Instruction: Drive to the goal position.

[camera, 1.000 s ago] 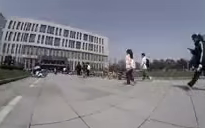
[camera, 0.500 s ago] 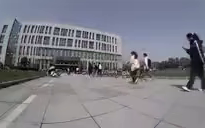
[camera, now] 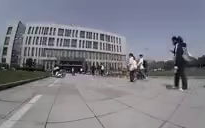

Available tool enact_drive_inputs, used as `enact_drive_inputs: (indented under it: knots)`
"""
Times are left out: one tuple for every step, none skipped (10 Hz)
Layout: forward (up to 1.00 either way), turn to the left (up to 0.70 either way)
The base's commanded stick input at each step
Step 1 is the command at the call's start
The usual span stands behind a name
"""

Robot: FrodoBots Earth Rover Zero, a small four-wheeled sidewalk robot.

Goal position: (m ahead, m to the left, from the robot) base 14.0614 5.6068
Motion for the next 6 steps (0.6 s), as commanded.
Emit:
enact_drive_inputs:
  knots:
    - [0.0, 0.31]
    - [0.0, 0.11]
    - [0.0, 0.06]
    - [0.0, 0.2]
    - [0.0, 0.34]
    - [0.0, 0.48]
